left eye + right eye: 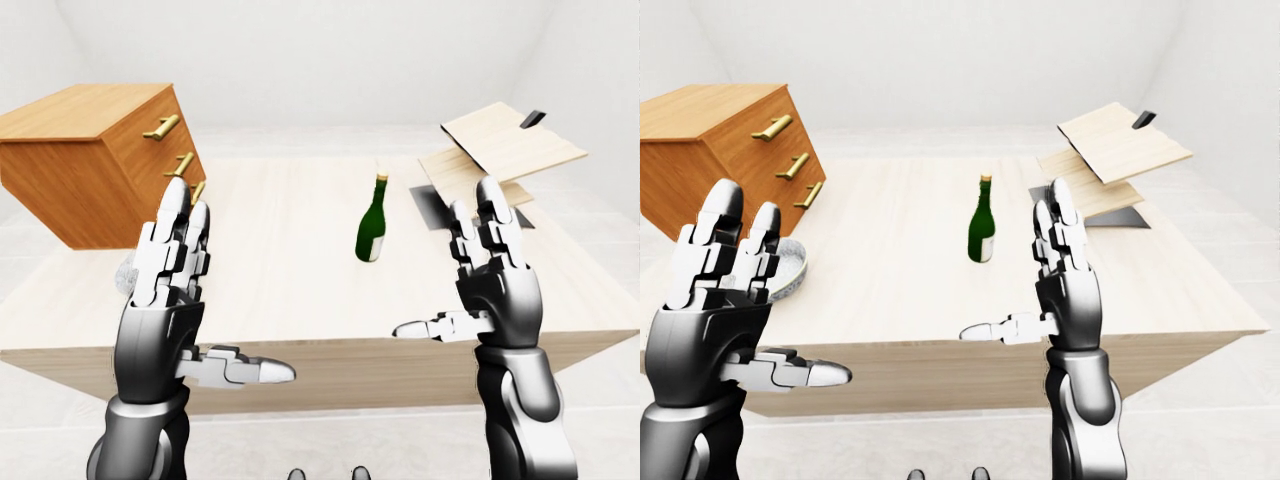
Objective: Put the wine bottle on the wine rack.
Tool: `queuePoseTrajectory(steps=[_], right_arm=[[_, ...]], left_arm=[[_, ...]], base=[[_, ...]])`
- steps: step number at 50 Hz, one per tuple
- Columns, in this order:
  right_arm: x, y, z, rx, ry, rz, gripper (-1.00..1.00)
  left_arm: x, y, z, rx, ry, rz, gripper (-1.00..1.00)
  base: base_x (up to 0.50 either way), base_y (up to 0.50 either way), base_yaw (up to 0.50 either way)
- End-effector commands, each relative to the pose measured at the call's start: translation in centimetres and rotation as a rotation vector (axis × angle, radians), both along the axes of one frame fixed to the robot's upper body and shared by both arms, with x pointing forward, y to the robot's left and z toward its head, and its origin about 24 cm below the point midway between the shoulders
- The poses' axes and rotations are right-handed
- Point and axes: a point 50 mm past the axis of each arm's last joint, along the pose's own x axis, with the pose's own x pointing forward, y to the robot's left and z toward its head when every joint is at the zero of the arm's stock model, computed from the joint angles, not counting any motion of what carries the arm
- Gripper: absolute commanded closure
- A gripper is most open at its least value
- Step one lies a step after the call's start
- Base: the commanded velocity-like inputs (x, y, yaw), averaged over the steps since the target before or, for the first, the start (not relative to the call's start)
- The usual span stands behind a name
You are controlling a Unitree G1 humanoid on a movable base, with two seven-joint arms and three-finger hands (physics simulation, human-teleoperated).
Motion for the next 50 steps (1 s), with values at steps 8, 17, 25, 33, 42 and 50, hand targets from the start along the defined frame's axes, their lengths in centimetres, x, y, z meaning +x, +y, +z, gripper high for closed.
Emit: queuePoseTrajectory(steps=[8, 17, 25, 33, 42, 50], right_arm=[[-0.2, -0.1, -0.4, 0.007, 0.021, 0.011, -1.0], [-0.3, 0.2, -0.7, 0.007, 0.033, 0.03, -1.0], [-0.1, 0.4, -1.3, 0.001, 0.062, 0.043, -1.0], [-0.2, 0.6, -1.9, -0.006, 0.089, 0.069, -1.0], [0.0, 0.3, -1.8, 0.047, 0.083, 0.075, -1.0], [0.2, 0.0, -2.4, 0.046, 0.109, 0.06, -1.0]], left_arm=[[-0.1, -0.2, 0.4, 0.0, -0.02, -0.007, -1.0], [-0.1, -0.2, 0.3, 0.005, -0.017, -0.008, -1.0], [-0.1, -0.1, 0.2, 0.007, -0.012, -0.006, -1.0], [0.1, -0.2, -0.3, 0.008, 0.02, -0.007, -1.0], [-0.1, -0.2, -0.1, 0.015, 0.01, -0.009, -1.0], [-0.1, -0.1, -0.3, 0.014, 0.017, -0.007, -1.0]], base=[[-0.12, -0.5, 0.0], [-0.12, -0.5, 0.0], [-0.07, -0.5, 0.0], [0.07, -0.5, 0.0], [0.18, -0.33, 0.0], [0.0, 0.0, 0.29]])
